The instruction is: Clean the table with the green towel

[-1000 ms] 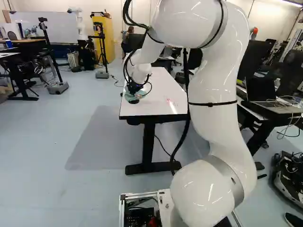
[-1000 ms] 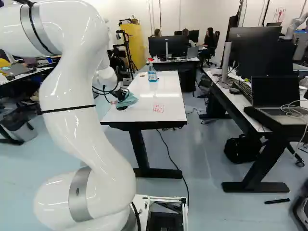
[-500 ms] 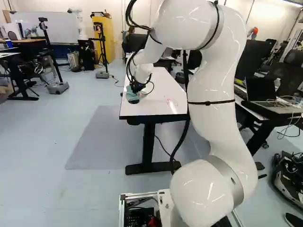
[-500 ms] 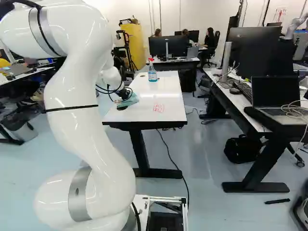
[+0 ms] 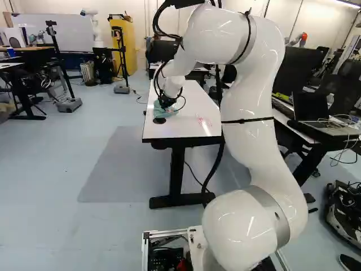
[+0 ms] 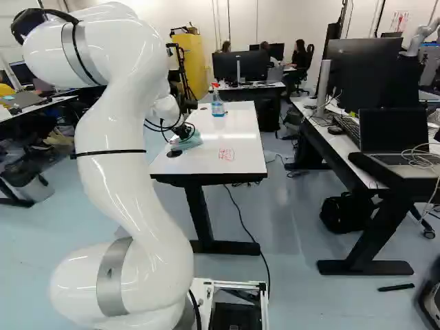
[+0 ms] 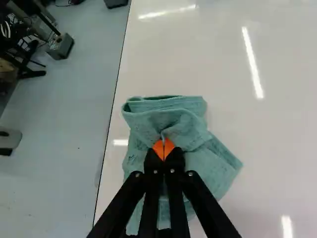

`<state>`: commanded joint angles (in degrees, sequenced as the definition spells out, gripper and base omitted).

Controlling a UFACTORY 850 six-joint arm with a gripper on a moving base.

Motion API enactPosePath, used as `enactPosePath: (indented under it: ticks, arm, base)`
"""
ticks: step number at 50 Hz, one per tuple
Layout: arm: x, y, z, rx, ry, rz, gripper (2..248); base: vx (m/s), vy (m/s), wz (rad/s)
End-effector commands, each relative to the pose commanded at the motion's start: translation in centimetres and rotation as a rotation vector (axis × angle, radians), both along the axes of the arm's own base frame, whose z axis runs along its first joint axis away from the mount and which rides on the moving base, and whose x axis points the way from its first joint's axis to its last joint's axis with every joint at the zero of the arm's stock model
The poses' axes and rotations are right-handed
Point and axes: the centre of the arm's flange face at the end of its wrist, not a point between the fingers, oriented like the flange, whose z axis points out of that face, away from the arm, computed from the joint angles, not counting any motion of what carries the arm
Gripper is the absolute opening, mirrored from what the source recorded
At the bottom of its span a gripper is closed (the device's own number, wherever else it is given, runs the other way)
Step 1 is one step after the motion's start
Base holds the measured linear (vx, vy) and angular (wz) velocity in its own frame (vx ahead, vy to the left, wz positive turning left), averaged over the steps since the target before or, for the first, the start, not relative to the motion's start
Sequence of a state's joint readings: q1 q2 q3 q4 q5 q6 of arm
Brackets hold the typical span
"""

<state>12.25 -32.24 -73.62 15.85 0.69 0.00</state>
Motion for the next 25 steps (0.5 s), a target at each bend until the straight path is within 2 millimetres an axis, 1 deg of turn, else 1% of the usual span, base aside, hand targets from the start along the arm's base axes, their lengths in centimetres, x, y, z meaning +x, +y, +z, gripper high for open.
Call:
enactPosePath:
  ticks: [9, 25]
  arm:
    - [-0.8, -0.7, 0.1, -0.002, 0.007, -0.007, 20]
    - [-3.6, -1.0, 0.4, -0.006, 0.028, -0.004, 20]
  base:
    - [0.000, 0.000, 0.000]
    - [0.000, 0.000, 0.000]
